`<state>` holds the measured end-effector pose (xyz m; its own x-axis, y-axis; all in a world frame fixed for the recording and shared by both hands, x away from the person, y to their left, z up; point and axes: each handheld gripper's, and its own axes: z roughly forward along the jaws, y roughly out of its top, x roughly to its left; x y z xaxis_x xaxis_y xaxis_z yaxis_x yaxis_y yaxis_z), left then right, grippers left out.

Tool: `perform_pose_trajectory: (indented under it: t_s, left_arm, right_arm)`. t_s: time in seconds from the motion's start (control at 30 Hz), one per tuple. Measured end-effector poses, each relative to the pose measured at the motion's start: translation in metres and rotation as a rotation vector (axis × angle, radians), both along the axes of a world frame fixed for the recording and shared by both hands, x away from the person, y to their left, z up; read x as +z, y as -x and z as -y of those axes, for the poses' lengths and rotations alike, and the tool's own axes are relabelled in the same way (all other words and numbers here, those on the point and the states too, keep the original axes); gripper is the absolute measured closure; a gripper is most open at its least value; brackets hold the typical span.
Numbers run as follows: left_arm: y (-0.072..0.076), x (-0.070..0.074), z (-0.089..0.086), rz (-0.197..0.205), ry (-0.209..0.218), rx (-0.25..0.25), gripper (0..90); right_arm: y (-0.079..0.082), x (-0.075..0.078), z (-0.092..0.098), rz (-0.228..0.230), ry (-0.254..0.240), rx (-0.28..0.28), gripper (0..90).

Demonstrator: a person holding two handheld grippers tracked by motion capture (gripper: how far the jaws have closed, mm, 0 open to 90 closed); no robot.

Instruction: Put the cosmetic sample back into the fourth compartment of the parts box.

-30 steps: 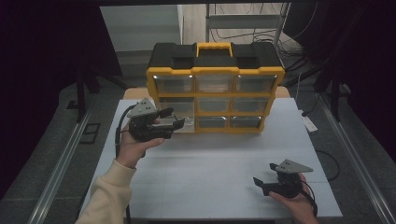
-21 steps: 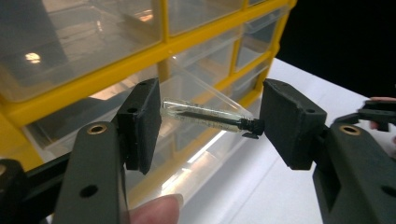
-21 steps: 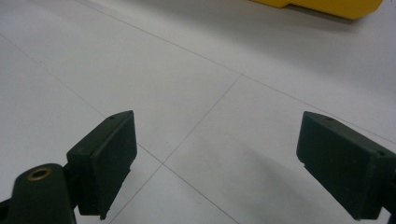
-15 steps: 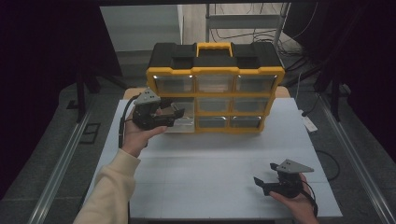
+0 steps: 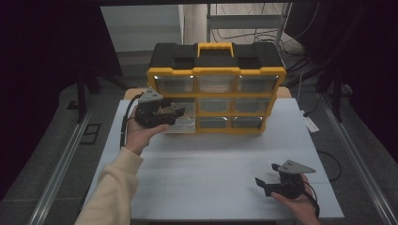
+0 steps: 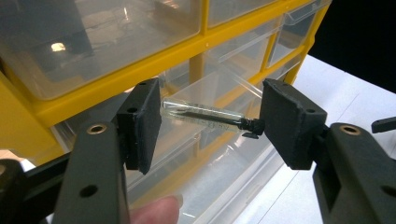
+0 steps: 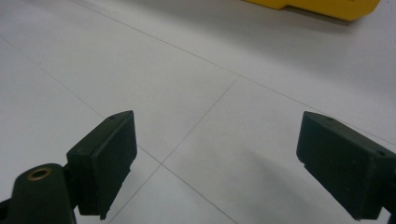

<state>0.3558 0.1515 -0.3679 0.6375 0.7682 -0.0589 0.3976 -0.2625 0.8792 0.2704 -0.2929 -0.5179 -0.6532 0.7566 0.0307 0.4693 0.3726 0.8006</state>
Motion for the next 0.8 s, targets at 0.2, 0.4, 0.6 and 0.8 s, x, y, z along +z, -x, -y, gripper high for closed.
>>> perform_pose_trajectory:
  t_s: [0.2, 0.4, 0.6, 0.8]
  left_arm:
    - [-0.0022, -0.0023, 0.0007, -0.005, -0.005, 0.008, 40.0]
    - [-0.0031, -0.0046, 0.0018, -0.012, -0.002, 0.011, 39.6]
    - [-0.0011, -0.0061, 0.0001, -0.01, 0.037, -0.002, 29.4]
    - [0.0063, -0.0052, -0.0045, -0.024, 0.086, -0.036, 18.3]
  right_arm:
    - [0.0, 0.0, 0.0, -0.001, 0.0, -0.001, 13.0]
    - [0.0, -0.0001, 0.0001, -0.001, 0.0, 0.0, 13.0]
    - [-0.0003, -0.0002, 0.0007, -0.001, 0.0, 0.0, 13.0]
    - [-0.0004, -0.0001, 0.0007, -0.003, 0.0, -0.002, 13.0]
